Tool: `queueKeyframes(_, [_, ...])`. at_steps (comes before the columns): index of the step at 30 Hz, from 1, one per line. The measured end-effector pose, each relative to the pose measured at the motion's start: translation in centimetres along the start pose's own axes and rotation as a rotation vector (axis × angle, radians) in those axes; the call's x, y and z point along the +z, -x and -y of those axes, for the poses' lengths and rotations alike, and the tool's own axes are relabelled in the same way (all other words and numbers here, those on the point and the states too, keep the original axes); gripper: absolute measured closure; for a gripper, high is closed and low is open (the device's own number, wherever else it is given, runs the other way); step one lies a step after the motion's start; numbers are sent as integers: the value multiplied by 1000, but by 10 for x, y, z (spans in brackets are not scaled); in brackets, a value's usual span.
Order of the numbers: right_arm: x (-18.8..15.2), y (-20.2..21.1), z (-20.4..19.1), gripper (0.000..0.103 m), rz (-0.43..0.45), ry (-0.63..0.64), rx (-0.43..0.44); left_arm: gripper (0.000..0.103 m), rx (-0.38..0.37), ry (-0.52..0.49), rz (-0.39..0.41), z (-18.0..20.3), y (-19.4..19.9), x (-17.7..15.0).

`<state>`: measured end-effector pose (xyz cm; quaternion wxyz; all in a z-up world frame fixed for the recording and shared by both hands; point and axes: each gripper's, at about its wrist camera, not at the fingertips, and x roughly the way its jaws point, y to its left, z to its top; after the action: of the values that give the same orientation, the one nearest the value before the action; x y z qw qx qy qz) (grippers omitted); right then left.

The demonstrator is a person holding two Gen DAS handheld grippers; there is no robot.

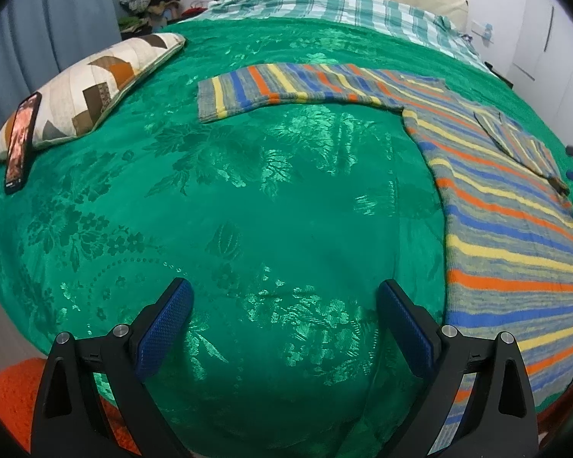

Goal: Fold small clothes

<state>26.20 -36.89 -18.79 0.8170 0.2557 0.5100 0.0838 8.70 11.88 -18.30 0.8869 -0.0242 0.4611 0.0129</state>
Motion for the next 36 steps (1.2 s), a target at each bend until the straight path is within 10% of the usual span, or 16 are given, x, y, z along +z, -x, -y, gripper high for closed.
queueKeyframes(3, [-16, -26, 15, 41, -55, -51, -102, 5, 7, 4, -6, -2, -1, -2])
queueKeyframes(16, [-90, 84, -17, 11, 189, 167, -332, 5, -41, 38, 3, -8, 6, 2])
queueKeyframes(26, [-197, 133, -4, 9, 365, 204, -542, 5, -16, 1, -1, 1, 5, -2])
queueKeyframes(36, [-207, 124, -21, 6, 392, 318, -633, 5, -15, -5, -7, 3, 2, -2])
